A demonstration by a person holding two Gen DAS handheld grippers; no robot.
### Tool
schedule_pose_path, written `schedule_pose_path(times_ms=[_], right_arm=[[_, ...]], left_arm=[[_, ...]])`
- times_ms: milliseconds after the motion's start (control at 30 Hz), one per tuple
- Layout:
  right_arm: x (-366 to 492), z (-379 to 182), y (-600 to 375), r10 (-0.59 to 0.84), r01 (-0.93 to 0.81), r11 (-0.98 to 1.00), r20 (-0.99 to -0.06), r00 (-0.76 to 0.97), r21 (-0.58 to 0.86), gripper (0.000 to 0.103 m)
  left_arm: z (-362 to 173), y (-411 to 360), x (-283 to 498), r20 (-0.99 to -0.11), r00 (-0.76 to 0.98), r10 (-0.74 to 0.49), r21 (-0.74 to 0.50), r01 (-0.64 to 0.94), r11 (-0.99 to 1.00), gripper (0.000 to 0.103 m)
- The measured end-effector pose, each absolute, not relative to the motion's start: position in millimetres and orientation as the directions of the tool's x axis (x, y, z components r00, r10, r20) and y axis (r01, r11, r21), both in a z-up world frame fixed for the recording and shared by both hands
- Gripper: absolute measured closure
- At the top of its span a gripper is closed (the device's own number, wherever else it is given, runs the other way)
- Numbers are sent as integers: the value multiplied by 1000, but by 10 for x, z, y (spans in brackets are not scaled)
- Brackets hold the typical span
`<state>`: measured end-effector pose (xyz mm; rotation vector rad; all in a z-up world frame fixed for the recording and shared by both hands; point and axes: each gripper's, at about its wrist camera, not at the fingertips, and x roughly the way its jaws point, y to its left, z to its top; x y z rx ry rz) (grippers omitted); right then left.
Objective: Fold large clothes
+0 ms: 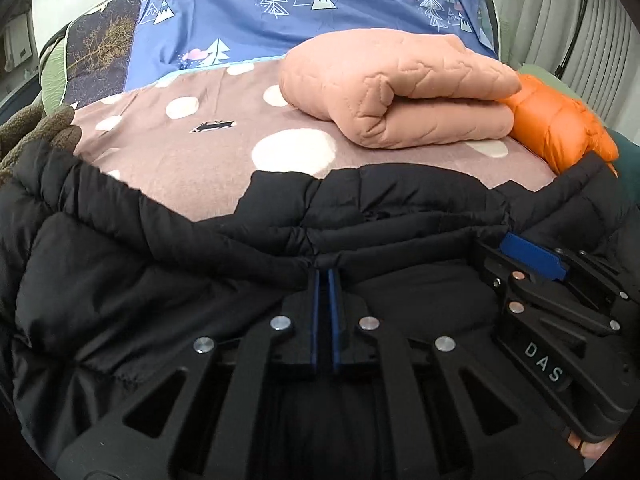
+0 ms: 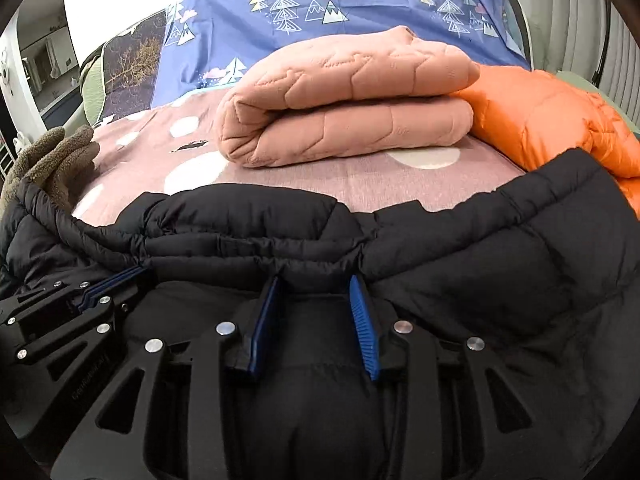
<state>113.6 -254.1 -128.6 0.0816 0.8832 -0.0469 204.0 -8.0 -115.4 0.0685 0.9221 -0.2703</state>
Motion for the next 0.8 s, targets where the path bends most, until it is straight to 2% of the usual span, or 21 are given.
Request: schedule_pose_path(times_ms=[200,367,500,533,733,800], right_arm=[[1099,-1202,-2495,-30,70,997,-773,633,18,66],[676,-857,-2458,64,37,992,-752,656,118,68],[749,-1264,-2352,18,26,999,-769,640,45,68],[788,-1268,-2368,24,33,998,-776,631,57,68],[755,-1201,-2296,-16,30,1000,-776,631,4,68],[614,-1031,-2371,15,60,996,-778,628,67,68]], left_arm=[[-1079,-78,1952,-772,607,-188,-34,256,966,97],[-717,135,1679,-722,634,-275,-116,282,952,97],[-1084,131,1805,-779,578,-244,-101,268,958,97],[-1130,137,1823,-775,577,-257,-121,264,957,97],[-1099,59,1792,-776,593,-214,-56,274,960,98],[-979,116,1700,-773,592,-227,-73,271,960,97]])
